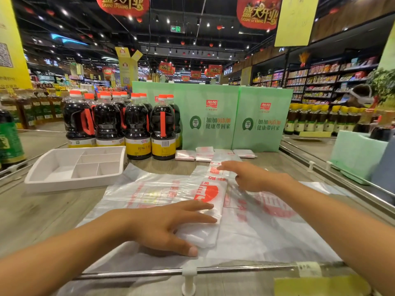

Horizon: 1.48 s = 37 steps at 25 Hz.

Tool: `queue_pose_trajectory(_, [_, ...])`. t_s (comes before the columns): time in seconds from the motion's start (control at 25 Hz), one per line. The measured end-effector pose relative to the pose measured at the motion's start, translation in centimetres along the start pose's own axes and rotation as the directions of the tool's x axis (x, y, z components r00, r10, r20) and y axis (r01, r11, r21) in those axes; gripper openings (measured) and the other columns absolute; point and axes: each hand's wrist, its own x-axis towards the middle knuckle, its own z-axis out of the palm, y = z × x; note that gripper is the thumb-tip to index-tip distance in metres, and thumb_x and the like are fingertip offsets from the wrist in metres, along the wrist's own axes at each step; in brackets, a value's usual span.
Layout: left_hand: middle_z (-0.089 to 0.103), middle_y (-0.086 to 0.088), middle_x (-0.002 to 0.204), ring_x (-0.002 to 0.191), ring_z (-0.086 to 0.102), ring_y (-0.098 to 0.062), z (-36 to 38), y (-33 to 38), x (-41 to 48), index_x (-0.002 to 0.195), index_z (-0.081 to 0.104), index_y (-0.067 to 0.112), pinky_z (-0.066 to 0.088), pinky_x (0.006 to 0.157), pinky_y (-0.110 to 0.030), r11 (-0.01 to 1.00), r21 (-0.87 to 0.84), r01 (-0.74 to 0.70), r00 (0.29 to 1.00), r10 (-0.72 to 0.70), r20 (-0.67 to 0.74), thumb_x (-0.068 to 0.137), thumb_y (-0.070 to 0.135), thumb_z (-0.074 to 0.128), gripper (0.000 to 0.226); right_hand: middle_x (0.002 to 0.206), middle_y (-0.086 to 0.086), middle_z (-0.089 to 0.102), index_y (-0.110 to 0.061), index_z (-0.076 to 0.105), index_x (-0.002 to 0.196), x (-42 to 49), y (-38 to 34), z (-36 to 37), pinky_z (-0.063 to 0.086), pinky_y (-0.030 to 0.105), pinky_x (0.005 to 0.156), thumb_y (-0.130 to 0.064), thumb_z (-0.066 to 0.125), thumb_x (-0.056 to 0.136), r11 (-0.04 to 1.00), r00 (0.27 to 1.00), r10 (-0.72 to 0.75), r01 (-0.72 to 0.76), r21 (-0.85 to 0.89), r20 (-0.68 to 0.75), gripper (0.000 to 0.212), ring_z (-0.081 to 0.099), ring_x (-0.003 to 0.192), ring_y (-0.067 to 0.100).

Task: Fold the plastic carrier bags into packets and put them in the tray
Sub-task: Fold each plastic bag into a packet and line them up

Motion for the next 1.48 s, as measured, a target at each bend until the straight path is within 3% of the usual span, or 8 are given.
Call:
queue_pose_trajectory(0.24, [0.007,0.023,0.165,0.149,0.011,0.002,-0.7,-0.2,-0.2,0.158,0.022,0.045,0.012,0.117,-0.020,0.995,-0.007,0.097,0.995,-0.097,-0.024,0.089,0.056,0.071,0.085,0.145,-0.025,0.050,-0.040,0.056,0.139,-9.8,-4.2,-0.2,0.032,0.019,0.114,-0.030,0.062,0.100,0.979,0.992,-0.129,0.129,0.155,-0.012,0.041,0.044,0.131,-0.008])
queue_pose_trajectory(0.4, [0.012,0.018,0.166,0.151,0.012,-0.002,-0.6,-0.2,0.0,0.160,0.022,0.037,0.009,0.120,-0.022,0.990,0.010,0.139,0.990,-0.139,-0.006,0.091,0.058,0.067,0.085,0.155,-0.025,0.038,-0.040,0.047,0.147,-11.9,-6.0,2.1,0.026,0.026,0.120,-0.059,0.062,0.094,0.981,0.987,-0.140,0.127,0.147,0.080,0.059,0.034,0.141,-0.004])
queue_pose_trajectory(0.6, [0.006,0.025,0.167,0.153,0.005,0.000,-0.7,-1.2,-0.2,0.159,0.018,0.047,0.007,0.127,-0.035,0.983,-0.044,0.177,0.982,-0.173,0.078,0.090,0.062,0.064,0.084,0.165,-0.018,0.026,-0.033,0.036,0.157,-12.0,-6.3,2.6,0.017,0.023,0.123,-0.062,0.051,0.098,0.985,0.978,-0.168,0.160,0.072,0.121,0.067,0.024,0.149,0.001])
queue_pose_trajectory(0.76, [0.008,0.032,0.164,0.152,0.008,0.002,-0.9,-2.2,-0.5,0.155,0.023,0.054,0.008,0.125,-0.032,0.975,-0.096,0.198,0.978,-0.191,0.078,0.090,0.058,0.067,0.079,0.165,-0.020,0.025,-0.035,0.035,0.157,-12.1,-6.1,2.7,0.015,0.018,0.119,-0.063,0.049,0.098,0.986,0.979,-0.165,0.158,0.062,0.123,0.067,0.024,0.149,0.000])
queue_pose_trajectory(0.92, [0.011,0.027,0.165,0.151,0.006,0.003,-0.5,-1.9,-0.3,0.156,0.027,0.048,0.004,0.123,-0.030,0.976,-0.108,0.188,0.982,-0.185,0.037,0.099,0.037,0.060,0.066,0.163,-0.020,0.029,-0.036,0.038,0.156,-12.1,-6.0,2.9,0.019,0.020,0.120,-0.066,0.050,0.096,0.986,0.982,-0.159,0.153,0.066,0.100,0.068,0.027,0.148,0.000])
queue_pose_trajectory(1.2, [0.028,0.029,0.160,0.147,0.022,0.005,0.1,-1.9,-0.2,0.152,0.039,0.048,0.012,0.125,-0.031,0.978,-0.091,0.187,0.976,-0.196,-0.099,0.106,0.033,0.047,0.049,0.158,-0.019,0.039,-0.036,0.047,0.150,-12.1,-6.1,2.9,0.028,0.030,0.121,-0.066,0.055,0.094,0.990,0.990,-0.124,0.118,0.081,0.065,0.065,0.035,0.143,0.002])
queue_pose_trajectory(1.36, [0.058,0.033,0.124,0.113,0.052,0.004,0.4,-1.6,0.0,0.122,0.061,0.053,0.036,0.103,-0.026,0.958,-0.156,0.240,0.954,-0.263,-0.147,0.108,0.043,0.042,0.026,0.148,-0.019,0.050,-0.034,0.058,0.141,-12.0,-6.5,2.8,0.039,0.032,0.113,-0.066,0.060,0.091,0.990,0.995,-0.095,0.093,0.104,0.007,0.060,0.046,0.133,0.003])
queue_pose_trajectory(1.48, [0.064,0.018,0.086,0.079,0.055,-0.005,0.3,-1.0,0.2,0.103,0.070,0.033,0.045,0.080,-0.027,0.944,-0.237,0.232,0.938,-0.281,-0.204,0.107,0.044,0.044,0.028,0.127,-0.019,0.064,-0.033,0.070,0.122,-11.5,-6.7,3.0,0.049,0.035,0.101,-0.067,0.062,0.087,0.983,0.994,-0.081,0.093,0.160,-0.078,0.049,0.058,0.114,0.003])
